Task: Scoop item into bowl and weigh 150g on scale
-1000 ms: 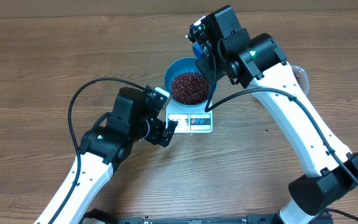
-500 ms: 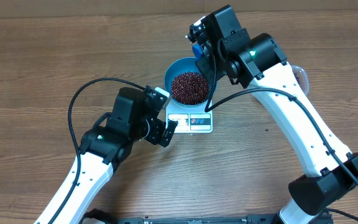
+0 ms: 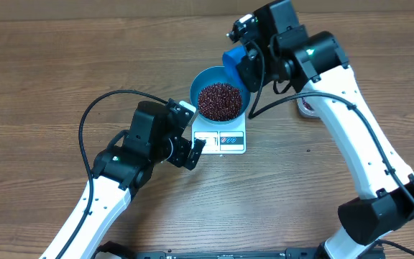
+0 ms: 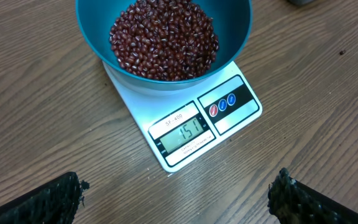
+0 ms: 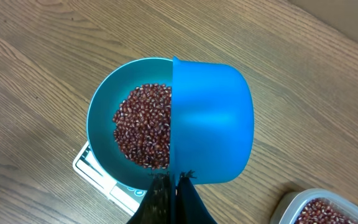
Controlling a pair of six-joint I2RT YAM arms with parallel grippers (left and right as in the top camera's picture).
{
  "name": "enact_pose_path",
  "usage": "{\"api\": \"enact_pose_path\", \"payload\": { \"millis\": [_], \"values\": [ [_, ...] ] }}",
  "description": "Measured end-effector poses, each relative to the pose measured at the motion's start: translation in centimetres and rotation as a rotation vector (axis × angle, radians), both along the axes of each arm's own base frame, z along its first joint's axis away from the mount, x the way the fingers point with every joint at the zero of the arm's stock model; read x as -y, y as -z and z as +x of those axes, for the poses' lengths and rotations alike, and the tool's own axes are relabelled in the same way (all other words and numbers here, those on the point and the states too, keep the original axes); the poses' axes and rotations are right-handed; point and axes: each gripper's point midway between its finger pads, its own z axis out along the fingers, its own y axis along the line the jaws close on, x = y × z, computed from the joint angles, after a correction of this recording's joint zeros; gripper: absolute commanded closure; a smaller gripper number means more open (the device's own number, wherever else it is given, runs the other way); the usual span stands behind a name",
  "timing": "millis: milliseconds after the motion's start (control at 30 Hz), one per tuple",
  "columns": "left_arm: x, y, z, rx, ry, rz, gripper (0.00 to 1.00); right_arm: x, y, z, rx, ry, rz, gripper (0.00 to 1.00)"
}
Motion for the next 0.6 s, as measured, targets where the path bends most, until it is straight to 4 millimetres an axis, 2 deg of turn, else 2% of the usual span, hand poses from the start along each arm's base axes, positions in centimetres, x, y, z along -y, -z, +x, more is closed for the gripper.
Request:
{"api": "enact_pose_path", "payload": {
  "millis": [167, 300, 600],
  "values": [
    [0.0, 0.0, 0.0, -0.001, 0.000, 0.000, 0.00, -0.8, 0.0, -0.3, -0.017, -0.013, 0.041, 0.96],
    [0.0, 0.0, 0.0, -0.001, 0.000, 0.000, 0.01, -1.2, 0.9, -0.5, -0.050, 0.004, 0.073, 0.96],
    [0.0, 0.0, 0.0, 0.000, 0.000, 0.000, 0.00, -1.4, 1.9, 0.4, -0.032, 0.026, 0.075, 0.96]
  ]
}}
